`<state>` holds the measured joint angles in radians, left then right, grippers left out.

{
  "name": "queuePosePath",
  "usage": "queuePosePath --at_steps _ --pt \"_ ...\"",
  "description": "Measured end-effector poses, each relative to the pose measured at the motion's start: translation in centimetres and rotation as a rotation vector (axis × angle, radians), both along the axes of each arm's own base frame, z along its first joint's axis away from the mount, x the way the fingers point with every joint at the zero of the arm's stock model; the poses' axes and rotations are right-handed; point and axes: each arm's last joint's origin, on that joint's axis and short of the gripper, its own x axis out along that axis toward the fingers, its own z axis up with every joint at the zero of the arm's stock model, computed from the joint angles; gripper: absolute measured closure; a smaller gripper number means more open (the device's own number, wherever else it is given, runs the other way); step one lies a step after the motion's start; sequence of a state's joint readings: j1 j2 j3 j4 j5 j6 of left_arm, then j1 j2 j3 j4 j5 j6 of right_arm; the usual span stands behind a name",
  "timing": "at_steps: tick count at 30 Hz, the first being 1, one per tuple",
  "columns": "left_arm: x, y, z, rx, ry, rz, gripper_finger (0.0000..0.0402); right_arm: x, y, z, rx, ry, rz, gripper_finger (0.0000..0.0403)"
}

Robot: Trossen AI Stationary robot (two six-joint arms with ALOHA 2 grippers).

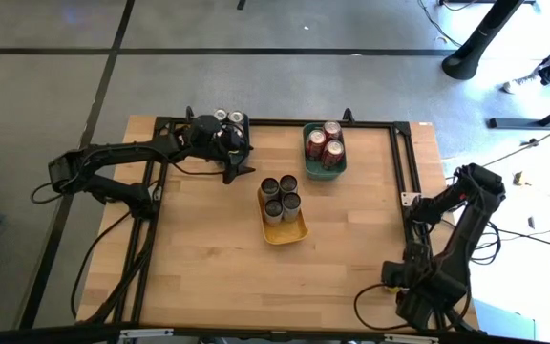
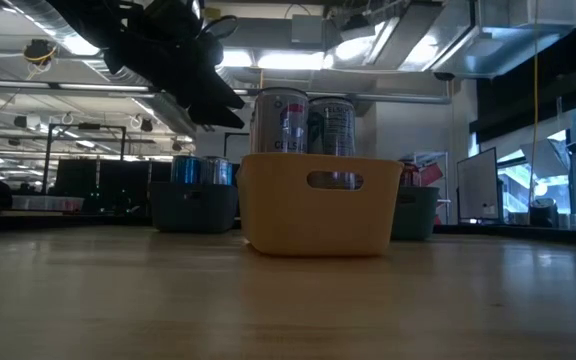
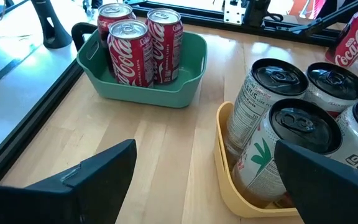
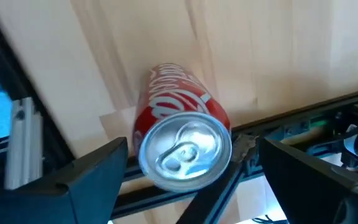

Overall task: Sort soda cans
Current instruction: Put the red soda can into the green bin

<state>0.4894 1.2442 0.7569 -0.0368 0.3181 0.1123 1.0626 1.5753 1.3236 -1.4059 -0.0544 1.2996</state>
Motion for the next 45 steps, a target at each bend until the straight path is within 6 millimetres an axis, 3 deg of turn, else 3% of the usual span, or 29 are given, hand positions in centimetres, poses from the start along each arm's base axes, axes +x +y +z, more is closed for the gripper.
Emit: queuePosePath --at_steps 13,21,24,28,32,37,45 --pt "0.0 0.0 0.0 -0.004 0.004 0.000 0.0031 -0.3 -0.3 -4.8 0.032 0.033 -0.008 0.0042" --pt "0.0 0.0 0.0 -0.002 0.003 -0.001 0.0031 -0.7 -0.6 -6.2 0.063 0.110 -0.017 0.0044" --pt "0.0 0.0 0.0 0.009 0.003 -0.007 0.0031 -0.7 -0.6 -6.2 0.069 0.122 -0.019 0.0064" --pt "0.0 0.0 0.0 0.015 0.004 -0.010 0.0031 -0.5 -0.4 -5.9 0.065 0.090 -0.016 0.0121" --pt "0.0 0.0 0.0 0.012 0.004 -0.009 0.0031 -0.2 -0.5 -5.4 0.050 0.064 -0.022 0.0122" --pt "0.0 -0.1 -0.1 -0.014 0.010 0.000 0.0031 1.6 -1.5 -4.4 0.036 0.029 -0.080 0.0122" --pt "0.0 -0.1 -0.1 -0.002 0.017 0.026 0.0031 5.5 -5.6 -0.6 -0.049 -0.153 -0.134 0.0122"
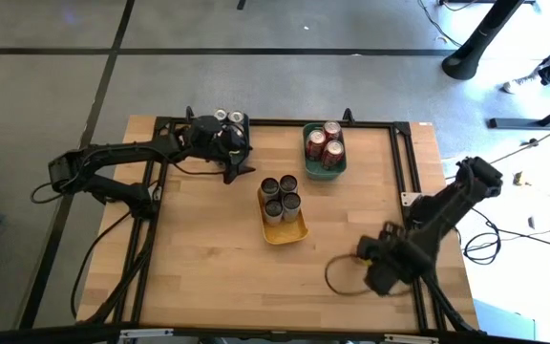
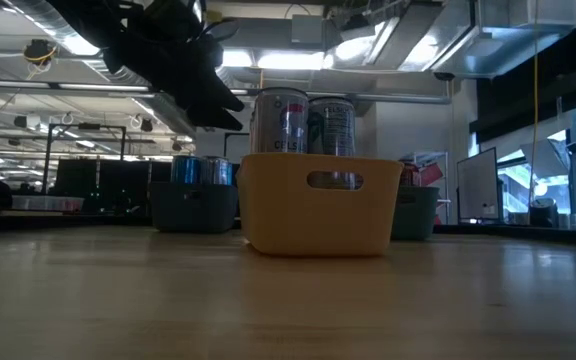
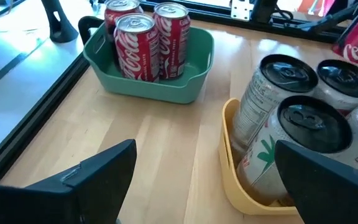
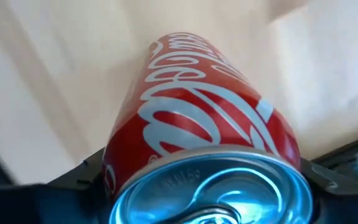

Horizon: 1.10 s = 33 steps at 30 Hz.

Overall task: Sort soda cans
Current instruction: Put the red soda can into the green bin

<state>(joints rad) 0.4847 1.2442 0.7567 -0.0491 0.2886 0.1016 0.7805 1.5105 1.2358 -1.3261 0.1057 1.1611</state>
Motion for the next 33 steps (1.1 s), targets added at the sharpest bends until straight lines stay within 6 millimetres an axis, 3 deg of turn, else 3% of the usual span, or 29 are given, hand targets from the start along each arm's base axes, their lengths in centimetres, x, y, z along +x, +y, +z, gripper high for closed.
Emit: queuePosePath --at_steps 8,21,33 --pt "0.1 -0.3 0.0 -0.083 -0.012 0.038 0.0031 3.9 -6.3 2.6 -0.161 -0.072 -0.007 0.0122" --pt "0.1 -0.1 0.0 -0.104 -0.016 0.169 0.0031 8.4 -16.8 3.3 -0.371 -0.165 -0.067 0.0122" --pt "0.3 -0.4 0.0 -0.095 -0.003 0.167 0.0031 10.0 -23.4 3.4 -0.420 -0.271 -0.070 0.0122"
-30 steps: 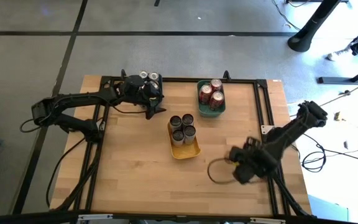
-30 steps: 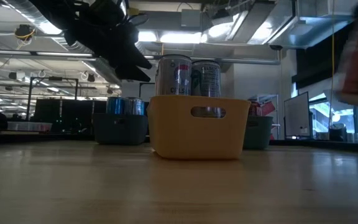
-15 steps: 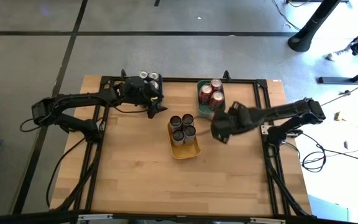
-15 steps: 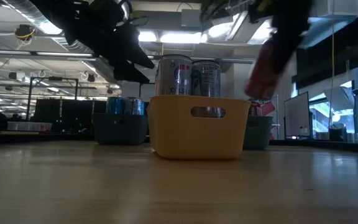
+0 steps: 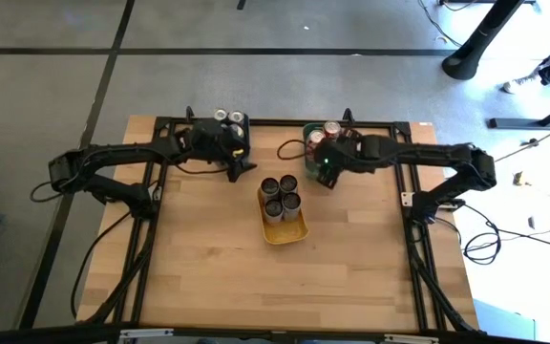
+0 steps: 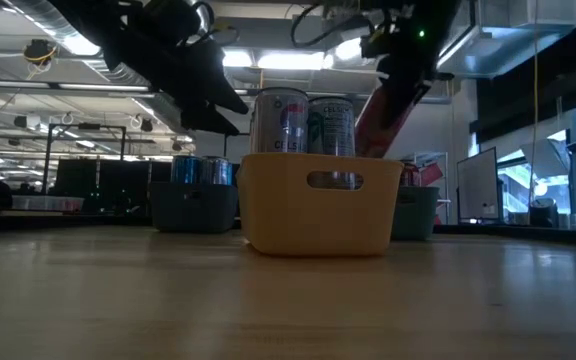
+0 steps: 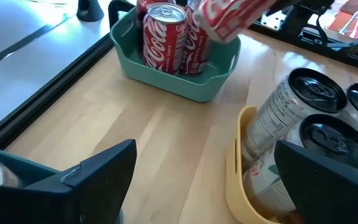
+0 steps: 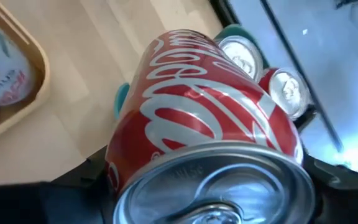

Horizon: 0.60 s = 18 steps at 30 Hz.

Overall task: Sort soda cans
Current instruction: Put the red soda can into the green bin

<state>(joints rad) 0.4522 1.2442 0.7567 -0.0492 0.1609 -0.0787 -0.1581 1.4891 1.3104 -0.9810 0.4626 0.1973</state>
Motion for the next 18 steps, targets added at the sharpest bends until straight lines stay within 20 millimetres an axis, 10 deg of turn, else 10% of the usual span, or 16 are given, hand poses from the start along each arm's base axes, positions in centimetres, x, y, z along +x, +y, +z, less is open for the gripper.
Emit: queuePosePath --at_steps 18 --pt "0.2 -0.2 0.1 -0.005 -0.015 0.000 0.0031 -0.5 -3.0 -3.4 0.036 0.021 0.054 0.0122"
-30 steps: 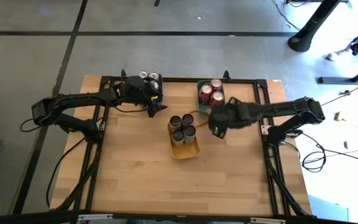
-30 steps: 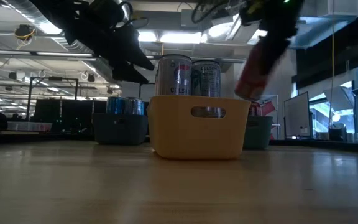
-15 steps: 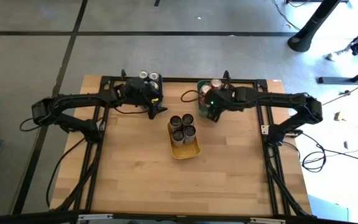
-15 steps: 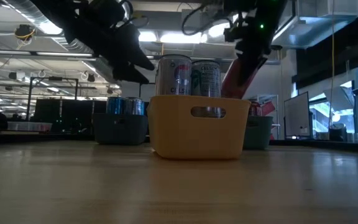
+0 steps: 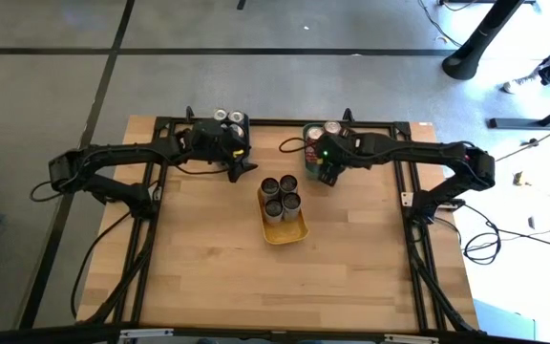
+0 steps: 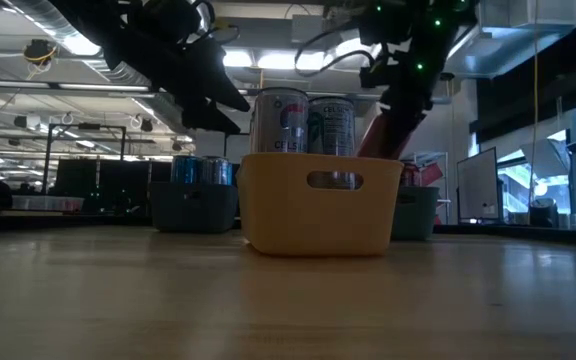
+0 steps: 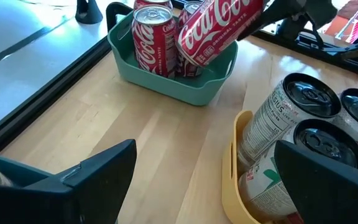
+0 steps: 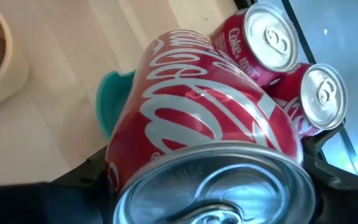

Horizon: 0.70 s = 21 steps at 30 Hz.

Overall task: Sort soda cans
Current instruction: Put the red soda can into the green bin

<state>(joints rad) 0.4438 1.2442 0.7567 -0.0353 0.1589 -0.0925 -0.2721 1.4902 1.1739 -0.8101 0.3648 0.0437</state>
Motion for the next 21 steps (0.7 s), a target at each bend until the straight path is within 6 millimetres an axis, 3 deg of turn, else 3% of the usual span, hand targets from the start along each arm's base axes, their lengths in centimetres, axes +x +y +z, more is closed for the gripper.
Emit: queuePosePath --at_steps 21 --pt "0.1 0.0 0.2 0.010 -0.023 0.001 0.0031 -0.7 0.3 -3.2 0.019 0.040 0.029 0.0119"
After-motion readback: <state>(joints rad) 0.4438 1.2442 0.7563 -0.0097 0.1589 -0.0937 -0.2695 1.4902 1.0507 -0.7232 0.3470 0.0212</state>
